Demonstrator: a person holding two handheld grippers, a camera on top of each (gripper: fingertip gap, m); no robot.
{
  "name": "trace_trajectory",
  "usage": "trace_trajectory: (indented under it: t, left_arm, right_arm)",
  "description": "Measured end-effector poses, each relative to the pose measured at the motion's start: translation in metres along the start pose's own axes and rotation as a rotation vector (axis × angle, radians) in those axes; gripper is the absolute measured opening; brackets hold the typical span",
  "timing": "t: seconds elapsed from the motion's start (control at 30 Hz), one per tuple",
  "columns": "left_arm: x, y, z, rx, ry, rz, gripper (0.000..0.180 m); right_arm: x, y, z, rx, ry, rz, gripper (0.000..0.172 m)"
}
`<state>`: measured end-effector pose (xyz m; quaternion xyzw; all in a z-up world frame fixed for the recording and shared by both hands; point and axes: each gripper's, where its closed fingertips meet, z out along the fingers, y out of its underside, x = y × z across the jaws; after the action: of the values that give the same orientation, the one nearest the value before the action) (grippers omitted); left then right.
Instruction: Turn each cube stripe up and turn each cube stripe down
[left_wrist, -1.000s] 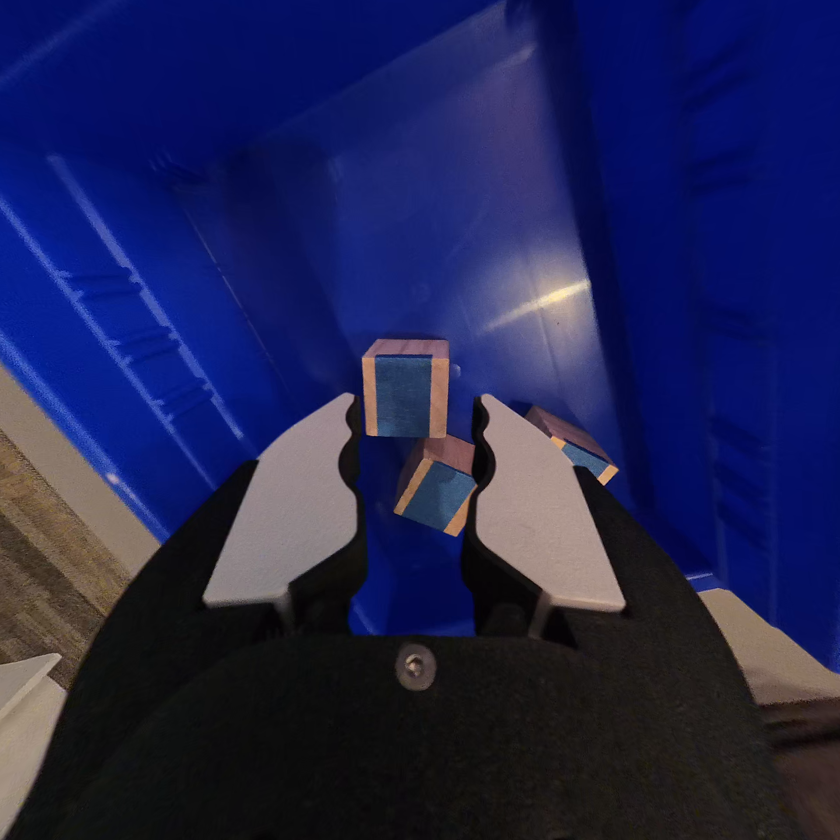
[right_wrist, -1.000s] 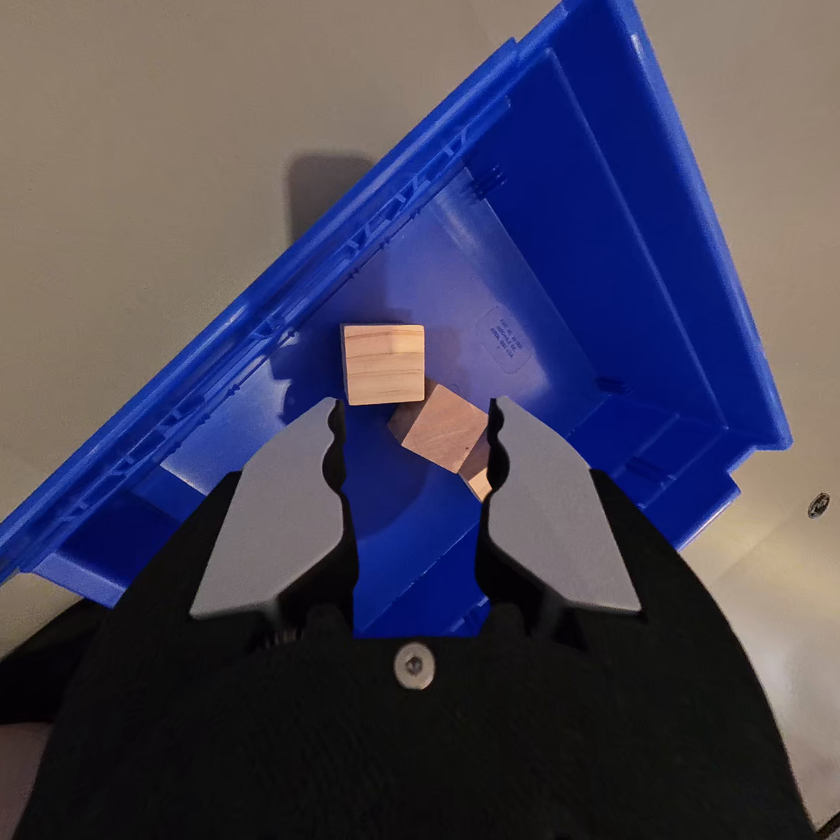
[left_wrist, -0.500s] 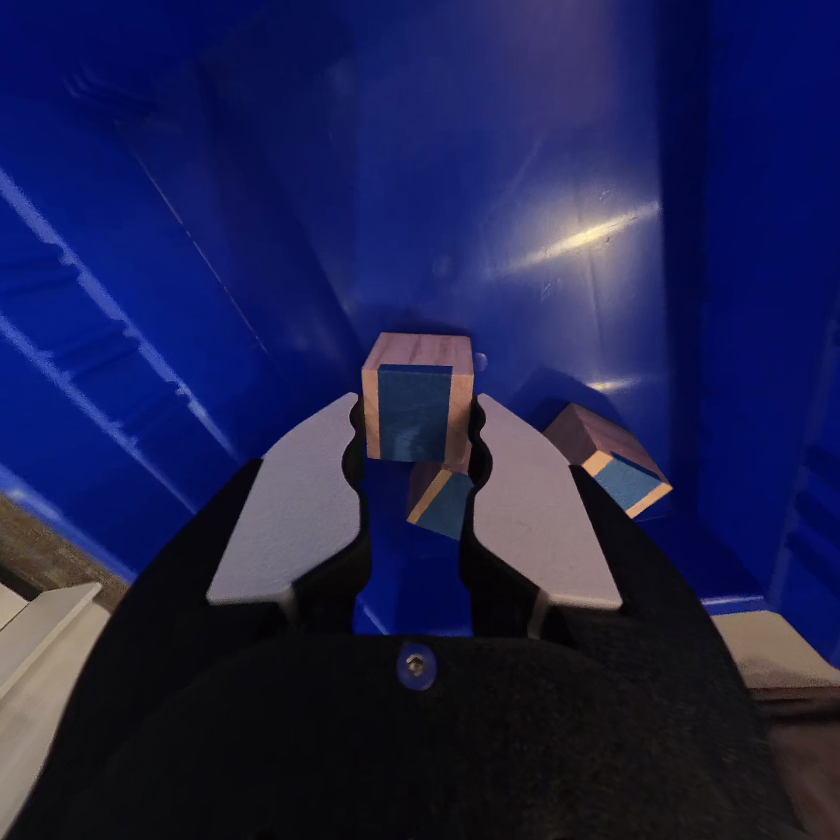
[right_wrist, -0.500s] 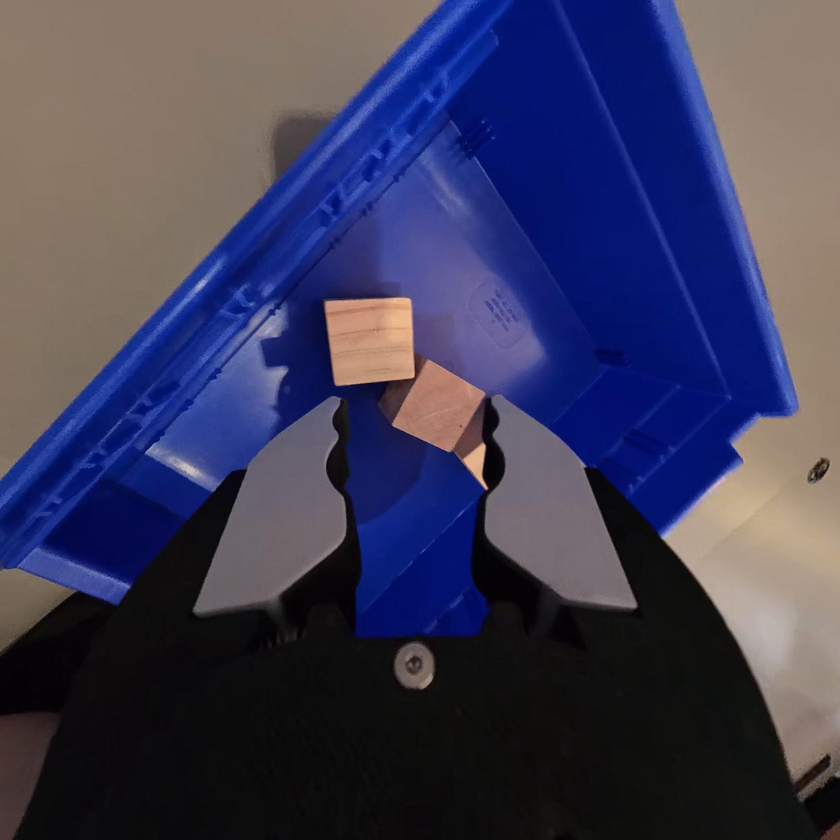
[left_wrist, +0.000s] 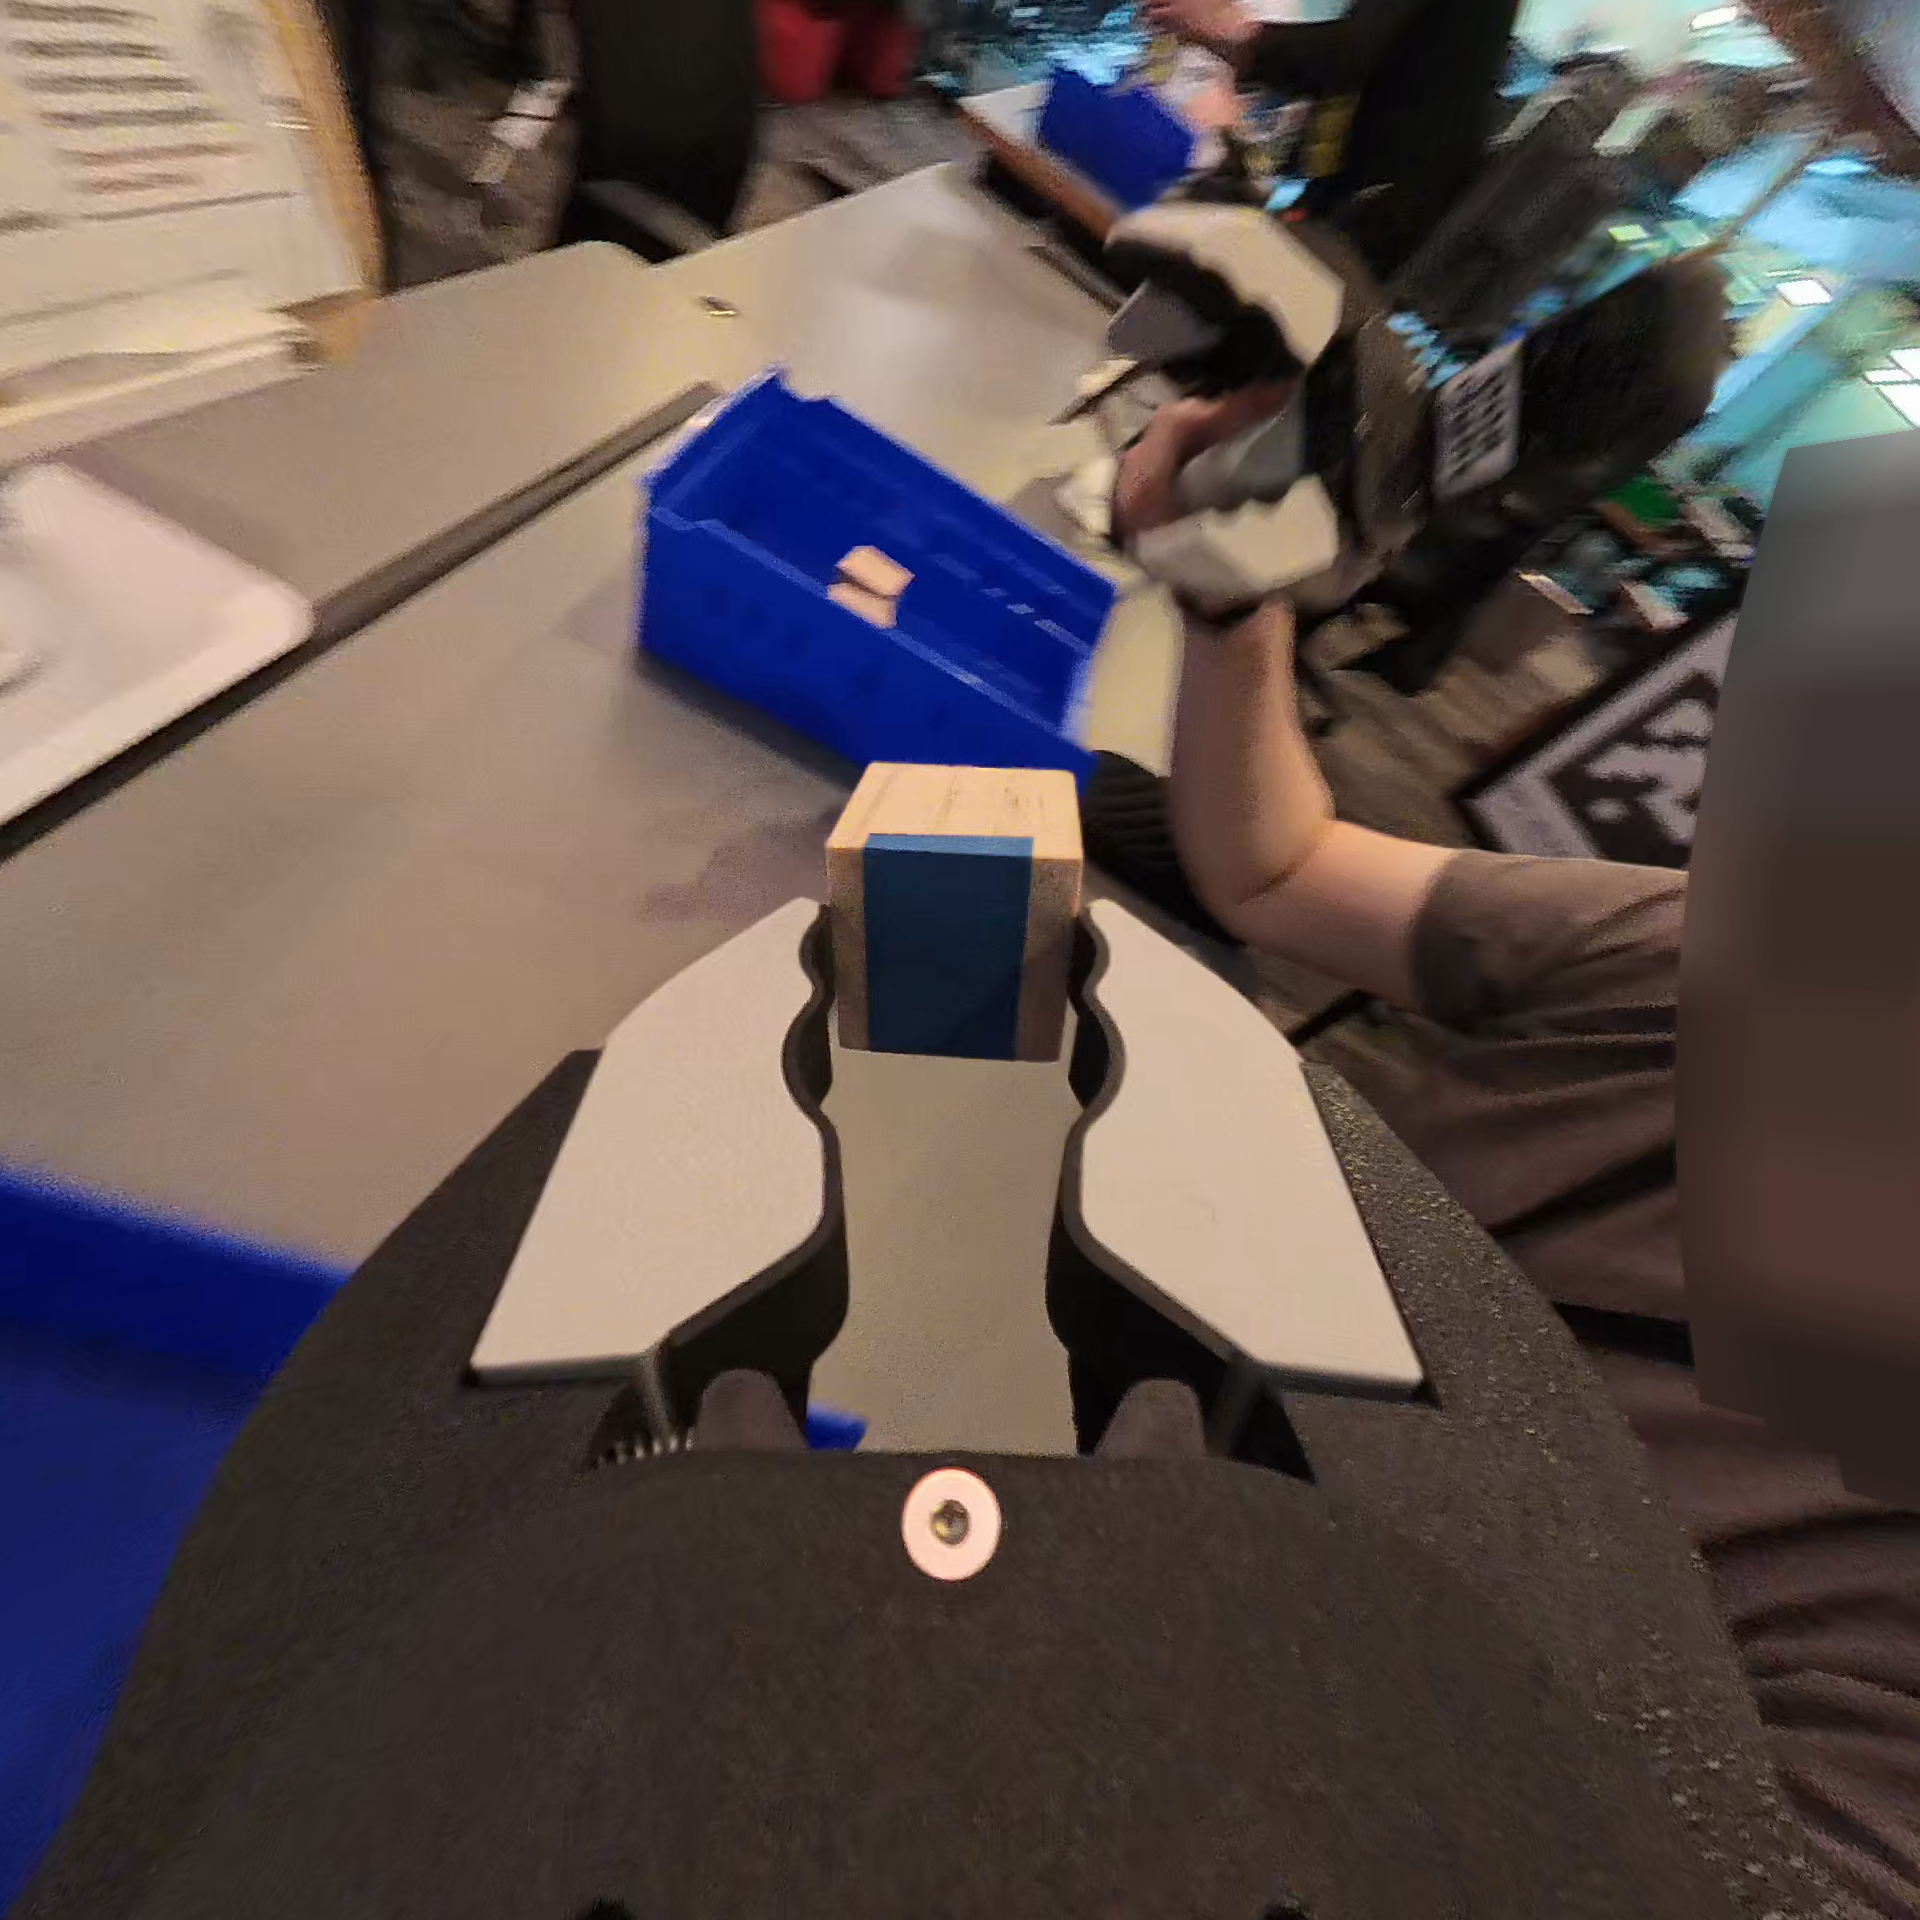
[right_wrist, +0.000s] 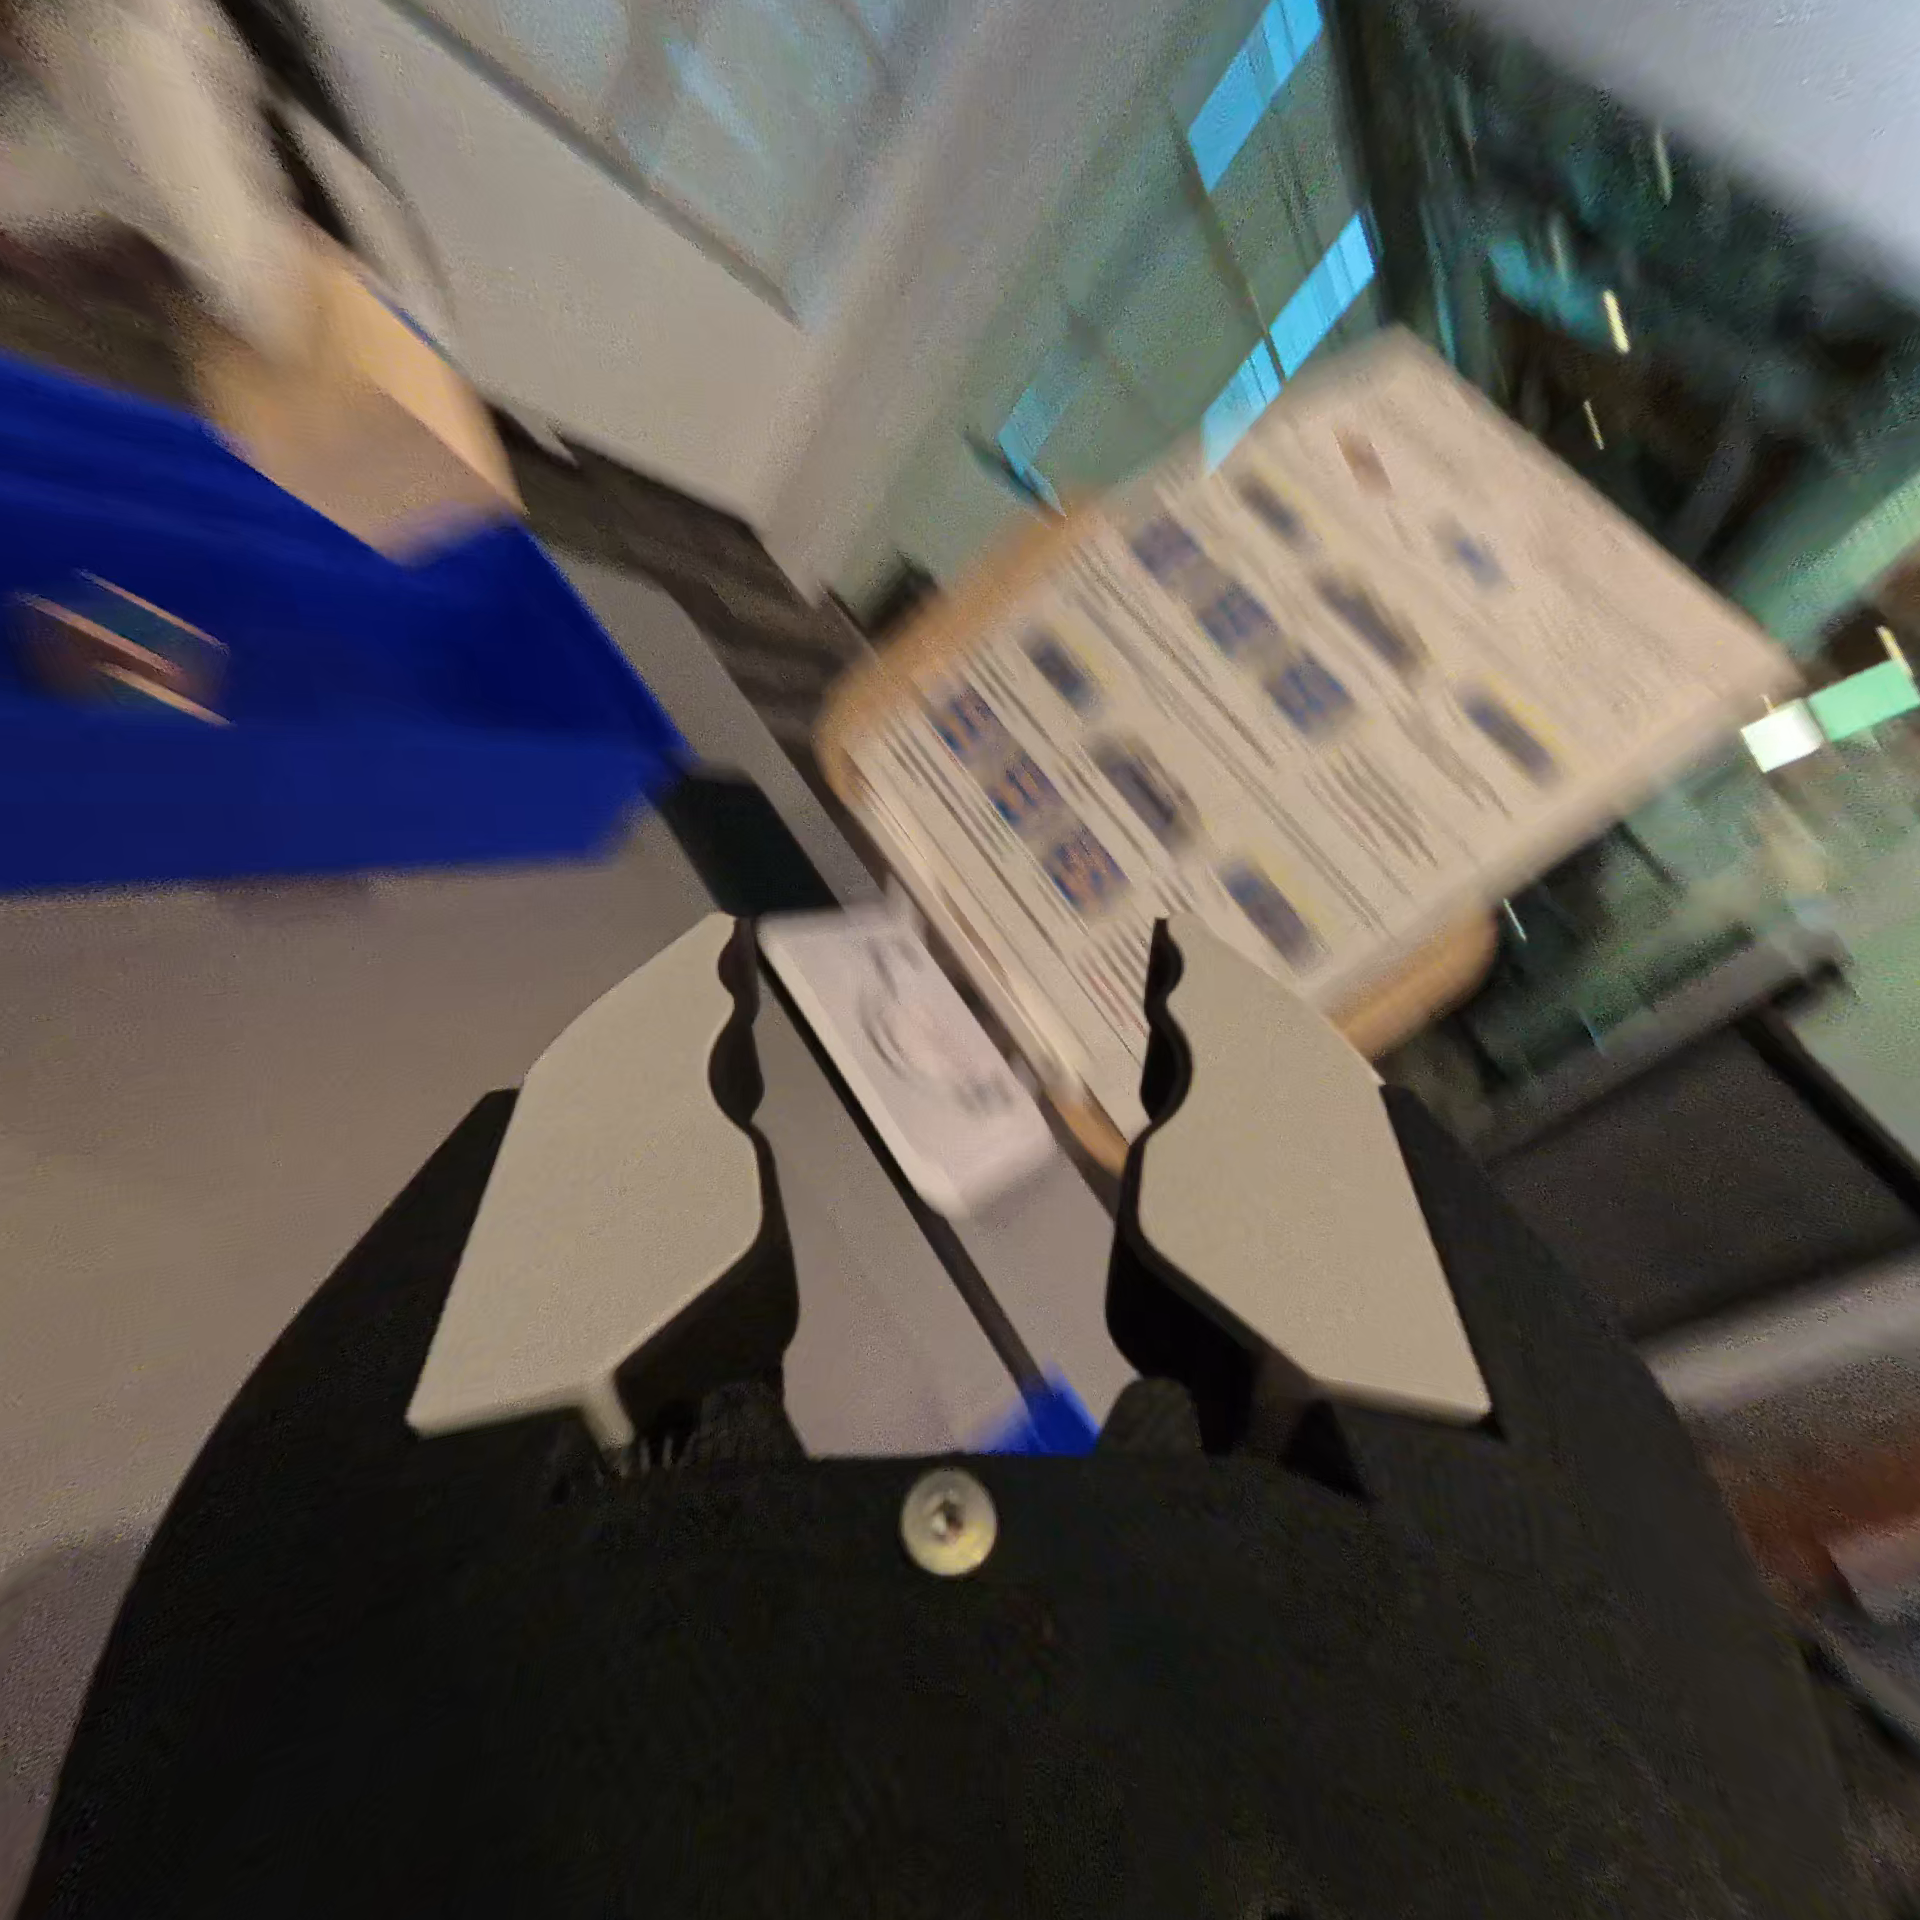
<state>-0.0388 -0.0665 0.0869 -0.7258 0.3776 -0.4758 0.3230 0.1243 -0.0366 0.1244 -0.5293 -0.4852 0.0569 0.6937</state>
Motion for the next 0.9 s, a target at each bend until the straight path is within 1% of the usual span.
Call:
trace_trajectory:
  t: [0.03,0.07,0.13,0.2,0.23,0.3,0.33,0.43,0.57,0.63,0.7,0.77,0.83,0.9]
  left_arm:
    - [0.008,-0.001,0.008,0.004,0.06,-0.005,0.043]
    - [0.014,-0.002,0.016,0.005,0.117,-0.017,0.043]
    - [0.029,-0.002,0.028,0.005,0.241,-0.049,0.043]
    - [0.039,-0.002,0.038,0.003,0.33,-0.08,0.043]
    - [0.042,0.0,0.042,-0.008,0.355,-0.087,0.043]
    - [0.044,0.005,0.052,-0.04,0.362,-0.082,0.043]
    - [0.045,0.007,0.055,-0.045,0.368,-0.073,0.043]
    - [0.047,0.012,0.061,-0.072,0.38,-0.063,0.043]
    - [0.046,0.013,0.06,-0.087,0.356,-0.021,0.043]
    - [0.04,0.012,0.054,-0.082,0.304,0.009,0.043]
    - [0.03,0.008,0.045,-0.064,0.211,0.053,0.043]
    - [0.024,0.005,0.031,-0.049,0.142,0.096,0.041]
    - [0.016,0.006,0.017,-0.053,0.049,0.144,0.029]
    - [0.003,0.008,0.003,-0.065,-0.083,0.21,0.027]
  right_arm:
    - [-0.028,-0.021,0.005,0.098,-0.066,-0.023,0.074]
    - [-0.052,-0.035,0.009,0.158,-0.109,-0.053,0.074]
    - [-0.086,-0.045,0.021,0.187,-0.122,-0.119,0.075]
    - [-0.107,-0.043,0.032,0.176,-0.104,-0.192,0.076]
    - [-0.112,-0.041,0.036,0.174,-0.077,-0.22,0.076]
    - [-0.113,-0.041,0.039,0.181,-0.01,-0.259,0.068]
    - [-0.113,-0.041,0.039,0.189,-0.001,-0.256,0.062]
    - [-0.118,-0.038,0.039,0.173,-0.043,-0.247,0.045]
    - [-0.117,-0.036,0.038,0.145,-0.105,-0.217,0.044]
    - [-0.113,-0.034,0.036,0.114,-0.145,-0.187,0.044]
    - [-0.102,-0.027,0.031,0.036,-0.187,-0.151,0.044]
    - [-0.08,-0.005,0.021,-0.126,-0.225,-0.117,0.044]
    - [-0.054,0.035,-0.002,-0.374,-0.273,-0.052,0.044]
    - [-0.029,0.083,-0.037,-0.61,-0.297,0.037,0.044]
